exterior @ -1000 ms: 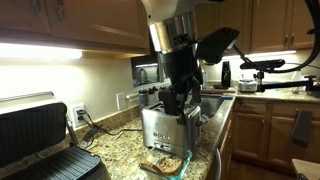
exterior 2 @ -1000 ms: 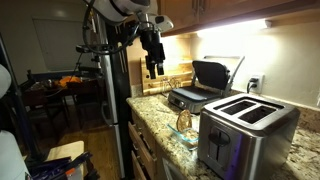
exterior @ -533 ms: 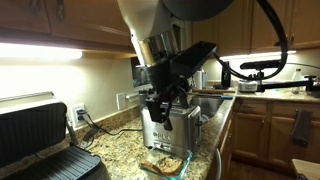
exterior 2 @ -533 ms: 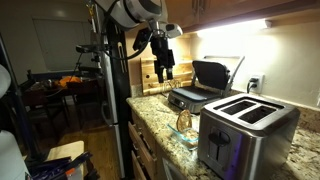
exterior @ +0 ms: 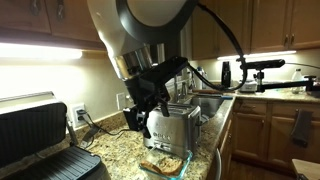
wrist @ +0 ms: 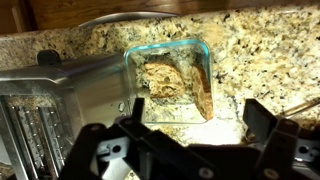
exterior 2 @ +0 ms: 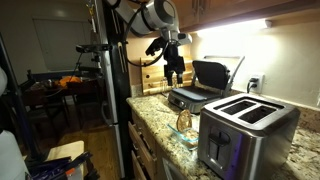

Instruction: Put a slice of bread in the toaster

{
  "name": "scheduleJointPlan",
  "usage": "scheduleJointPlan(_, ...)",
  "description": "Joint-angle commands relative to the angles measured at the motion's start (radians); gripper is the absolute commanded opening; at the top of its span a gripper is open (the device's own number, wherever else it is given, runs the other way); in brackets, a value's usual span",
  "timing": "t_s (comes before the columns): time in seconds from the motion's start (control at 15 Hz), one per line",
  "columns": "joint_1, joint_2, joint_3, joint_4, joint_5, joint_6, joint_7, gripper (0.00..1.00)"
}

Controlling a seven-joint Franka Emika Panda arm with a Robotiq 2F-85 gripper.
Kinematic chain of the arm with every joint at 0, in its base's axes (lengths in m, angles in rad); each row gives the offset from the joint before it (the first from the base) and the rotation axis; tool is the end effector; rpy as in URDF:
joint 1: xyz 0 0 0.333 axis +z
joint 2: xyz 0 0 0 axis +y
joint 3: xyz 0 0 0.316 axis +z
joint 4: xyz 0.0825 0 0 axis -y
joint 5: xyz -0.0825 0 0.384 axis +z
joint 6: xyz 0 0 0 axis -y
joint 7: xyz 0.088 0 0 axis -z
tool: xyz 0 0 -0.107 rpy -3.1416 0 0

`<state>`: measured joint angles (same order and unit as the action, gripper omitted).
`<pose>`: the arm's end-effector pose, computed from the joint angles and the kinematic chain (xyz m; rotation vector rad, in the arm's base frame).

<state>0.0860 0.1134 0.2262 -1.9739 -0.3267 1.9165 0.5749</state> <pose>0.5431 0.1487 0.4036 2.8196 -0.1760 -0.0457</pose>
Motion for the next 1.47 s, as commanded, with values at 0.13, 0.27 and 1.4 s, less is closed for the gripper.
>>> scheduleJointPlan(0.13, 0.065, 0.088, -0.071, 0.083, -0.011, -0.033, 0.031, 1.0)
scheduleJointPlan(0.27, 0.076, 0.107, -0.086, 0.094, -0.007, -0.036, 0.027, 1.0)
scheduleJointPlan(1.4, 0.117, 0.191, -0.119, 0.117, 0.018, -0.049, 0.011, 1.0)
